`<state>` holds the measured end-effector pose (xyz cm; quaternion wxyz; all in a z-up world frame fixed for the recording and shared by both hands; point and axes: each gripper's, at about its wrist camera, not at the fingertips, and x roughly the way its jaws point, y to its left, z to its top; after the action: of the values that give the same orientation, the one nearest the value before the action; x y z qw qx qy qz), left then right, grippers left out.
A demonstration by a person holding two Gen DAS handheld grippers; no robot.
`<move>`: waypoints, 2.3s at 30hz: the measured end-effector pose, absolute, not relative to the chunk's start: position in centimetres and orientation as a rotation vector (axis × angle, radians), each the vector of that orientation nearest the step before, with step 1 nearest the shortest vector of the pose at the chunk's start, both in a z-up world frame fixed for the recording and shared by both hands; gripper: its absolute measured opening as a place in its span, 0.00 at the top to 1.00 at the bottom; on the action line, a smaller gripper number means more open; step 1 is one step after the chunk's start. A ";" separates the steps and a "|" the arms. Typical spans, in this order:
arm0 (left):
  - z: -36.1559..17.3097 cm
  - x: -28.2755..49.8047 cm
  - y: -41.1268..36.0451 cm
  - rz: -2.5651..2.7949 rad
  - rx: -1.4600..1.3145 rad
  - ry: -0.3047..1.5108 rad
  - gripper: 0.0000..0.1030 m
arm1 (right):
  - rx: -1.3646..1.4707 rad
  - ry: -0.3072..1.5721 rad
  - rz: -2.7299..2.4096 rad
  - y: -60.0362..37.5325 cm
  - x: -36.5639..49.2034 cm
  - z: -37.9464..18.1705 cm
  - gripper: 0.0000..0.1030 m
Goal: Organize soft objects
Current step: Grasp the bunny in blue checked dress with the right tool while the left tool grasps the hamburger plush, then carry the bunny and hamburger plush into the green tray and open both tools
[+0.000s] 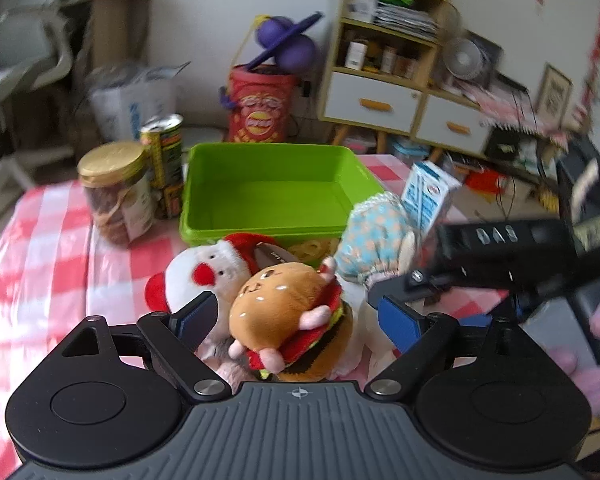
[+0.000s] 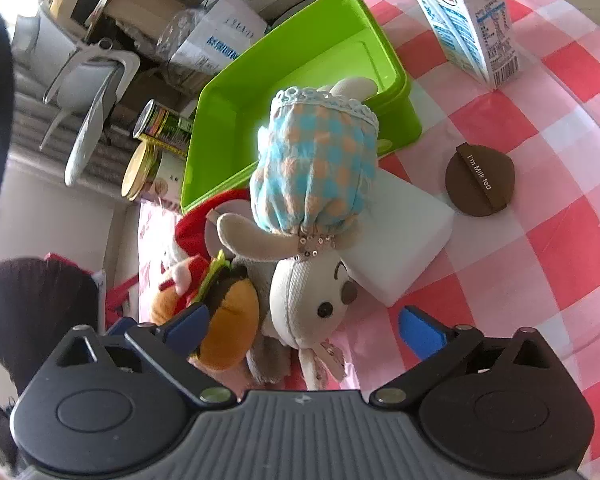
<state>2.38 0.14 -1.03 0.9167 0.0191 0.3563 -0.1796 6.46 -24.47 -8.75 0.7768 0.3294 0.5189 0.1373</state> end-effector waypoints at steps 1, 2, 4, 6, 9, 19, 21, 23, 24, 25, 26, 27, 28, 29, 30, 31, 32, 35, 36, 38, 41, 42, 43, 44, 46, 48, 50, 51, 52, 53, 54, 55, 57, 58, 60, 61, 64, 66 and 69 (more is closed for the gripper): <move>-1.3 2.3 -0.4 -0.372 0.070 0.728 0.18 | 0.719 1.120 0.294 -24.4 6.5 -8.8 0.25; -1.5 2.2 -0.6 -0.371 0.094 0.727 0.20 | 0.727 1.116 0.290 -24.3 6.6 -8.8 0.26; -2.1 2.1 -1.4 -0.368 0.147 0.728 0.26 | 0.742 1.112 0.279 -24.3 6.6 -8.9 0.38; -2.6 2.2 -1.9 -0.365 0.184 0.737 0.29 | 0.757 1.113 0.266 -24.3 6.8 -9.0 0.47; -3.0 2.2 -2.2 -0.352 0.214 0.736 0.32 | 0.774 1.111 0.253 -24.3 6.9 -9.3 0.60; -2.2 2.9 -0.4 -0.318 0.098 0.762 0.52 | 0.774 1.084 0.247 -24.6 6.4 -8.6 0.80; -1.8 2.9 -0.1 -0.316 0.065 0.763 0.54 | 0.785 1.069 0.256 -24.8 6.1 -8.1 0.81; -1.3 2.7 0.2 -0.318 0.035 0.752 0.56 | 0.794 1.052 0.267 -25.1 5.9 -7.7 0.82; -1.0 2.7 0.4 -0.318 0.016 0.745 0.57 | 0.801 1.042 0.272 -25.2 5.7 -7.5 0.83; -0.8 2.6 0.5 -0.316 0.000 0.739 0.57 | 0.811 1.033 0.277 -25.4 5.5 -7.2 0.83; -0.5 2.6 0.8 -0.316 -0.022 0.732 0.57 | 0.823 1.023 0.283 -25.5 5.5 -7.0 0.83; -0.2 2.5 1.0 -0.316 -0.041 0.724 0.58 | 0.832 1.013 0.290 -25.7 5.4 -6.7 0.84; 0.0 2.5 1.0 -0.313 -0.056 0.717 0.59 | 0.841 1.004 0.296 -25.8 5.3 -6.5 0.84; 0.2 2.5 1.2 -0.310 -0.072 0.711 0.59 | 0.850 0.995 0.301 -26.0 5.3 -6.3 0.85; 0.4 2.5 1.4 -0.307 -0.087 0.704 0.60 | 0.860 0.985 0.309 -26.1 5.3 -6.1 0.85; 0.6 2.5 1.6 -0.302 -0.099 0.698 0.60 | 0.869 0.977 0.316 -26.2 5.2 -5.9 0.85; 0.8 2.6 1.7 -0.295 -0.108 0.692 0.60 | 0.880 0.966 0.325 -26.4 5.2 -5.7 0.86; 1.2 2.6 2.0 -0.271 -0.123 0.670 0.60 | 0.894 0.928 0.345 -26.6 5.1 -4.9 0.86; 1.4 2.6 2.2 -0.259 -0.130 0.661 0.60 | 0.892 0.905 0.350 -26.6 4.9 -4.5 0.86; 1.8 2.8 2.6 -0.230 -0.169 0.647 0.60 | 0.886 0.856 0.347 -26.6 4.7 -3.8 0.86; 2.5 3.2 3.0 -0.194 -0.217 0.631 0.60 | 0.905 0.830 0.339 -26.6 5.0 -3.3 0.86; 2.9 3.5 3.0 -0.192 -0.216 0.622 0.60 | 0.903 0.825 0.340 -26.5 5.2 -3.0 0.86; 3.2 3.8 2.9 -0.191 -0.211 0.614 0.60 | 0.900 0.818 0.342 -26.4 5.6 -2.8 0.86; 3.6 4.3 2.7 -0.192 -0.204 0.605 0.60 | 0.899 0.810 0.341 -26.4 5.9 -2.6 0.86; 3.9 5.4 2.5 -0.196 -0.187 0.595 0.60 | 0.895 0.788 0.326 -26.6 7.0 -2.4 0.86; 4.0 6.9 2.2 -0.194 -0.163 0.594 0.60 | 0.873 0.775 0.288 -26.8 8.4 -2.3 0.86; 3.5 8.5 1.8 -0.202 -0.142 0.598 0.60 | 0.854 0.771 0.264 -26.8 9.8 -2.6 0.86; 3.1 9.5 1.5 -0.205 -0.129 0.602 0.60 | 0.838 0.766 0.251 -26.8 10.5 -2.8 0.86; 2.7 10.2 1.3 -0.201 -0.115 0.606 0.60 | 0.823 0.759 0.241 -26.9 10.9 -3.0 0.86; 2.2 11.0 1.1 -0.195 -0.099 0.611 0.60 | 0.805 0.750 0.228 -26.9 11.4 -3.3 0.86; 1.6 11.8 0.8 -0.192 -0.083 0.614 0.60 | 0.789 0.738 0.221 -27.0 11.9 -3.5 0.86; 1.0 12.4 0.6 -0.191 -0.070 0.618 0.60 | 0.779 0.728 0.218 -27.0 12.2 -3.8 0.86; -0.2 13.7 0.2 -0.183 -0.047 0.637 0.60 | 0.769 0.732 0.208 -27.2 13.3 -4.7 0.86; -0.7 14.1 0.1 -0.180 -0.043 0.649 0.60 | 0.763 0.743 0.198 -27.2 13.8 -5.1 0.86; -1.7 15.0 0.0 -0.180 -0.038 0.676 0.60 | 0.734 0.757 0.187 -27.0 14.7 -5.6 0.86; -2.1 15.2 -0.1 -0.181 -0.031 0.682 0.60 | 0.716 0.765 0.183 -26.9 15.0 -5.9 0.86; -2.8 15.5 -0.3 -0.197 -0.020 0.684 0.60 | 0.691 0.782 0.183 -26.7 15.6 -6.7 0.86; -3.0 15.9 -0.2 -0.206 -0.020 0.696 0.60 | 0.706 0.794 0.186 -26.8 15.9 -7.4 0.86; -3.2 16.7 -0.1 -0.205 -0.036 0.713 0.60 | 0.725 0.808 0.183 -27.0 16.0 -7.9 0.85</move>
<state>16.66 -0.13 -3.23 0.9318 -0.0175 0.3483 -0.1004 15.96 -26.99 -7.94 0.8523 0.3443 0.3839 0.0870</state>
